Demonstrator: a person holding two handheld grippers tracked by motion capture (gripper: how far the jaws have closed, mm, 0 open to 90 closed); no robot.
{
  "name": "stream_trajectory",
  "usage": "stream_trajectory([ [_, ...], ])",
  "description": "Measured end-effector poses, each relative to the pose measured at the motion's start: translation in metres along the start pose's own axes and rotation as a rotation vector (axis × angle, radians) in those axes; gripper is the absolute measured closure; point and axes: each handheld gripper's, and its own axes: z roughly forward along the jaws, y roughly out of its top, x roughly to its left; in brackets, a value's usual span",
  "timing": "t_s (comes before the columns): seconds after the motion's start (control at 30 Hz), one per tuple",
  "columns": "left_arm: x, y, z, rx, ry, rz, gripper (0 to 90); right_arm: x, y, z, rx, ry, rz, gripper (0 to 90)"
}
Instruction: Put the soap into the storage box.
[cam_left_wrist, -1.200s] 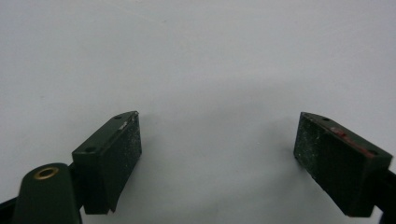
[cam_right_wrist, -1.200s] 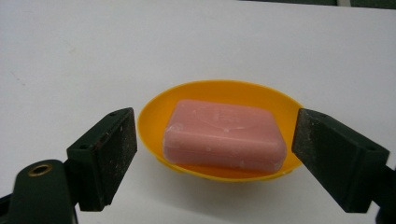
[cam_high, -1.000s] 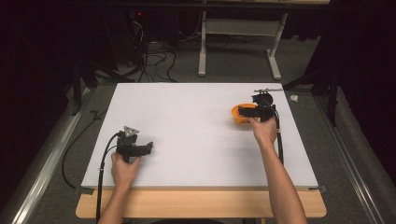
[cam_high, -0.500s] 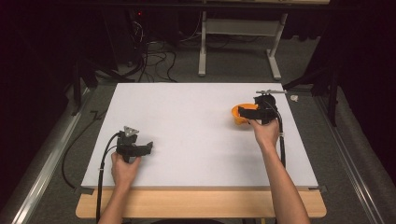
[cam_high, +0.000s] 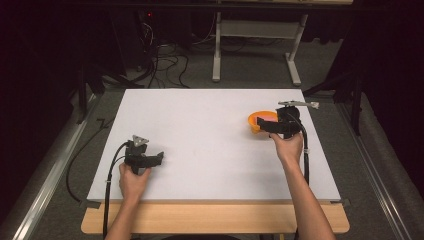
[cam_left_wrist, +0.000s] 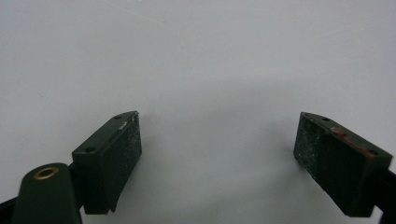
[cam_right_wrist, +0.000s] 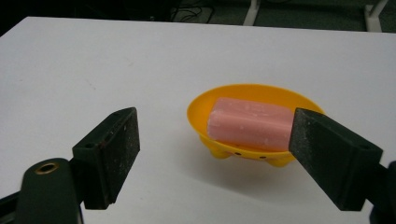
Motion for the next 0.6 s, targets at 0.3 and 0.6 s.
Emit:
stream_trajectory([
  [0.3,0.0,0.0,0.0,0.0,0.0,0.0,15.5,0.001,-0.006,-0.016,-0.04,0.046,0.006,17.7],
  [0.6,0.0,0.0,0.0,0.001,0.0,0.001,15.4,0.002,-0.016,-0.024,-0.058,0.06,-0.002,18.2],
])
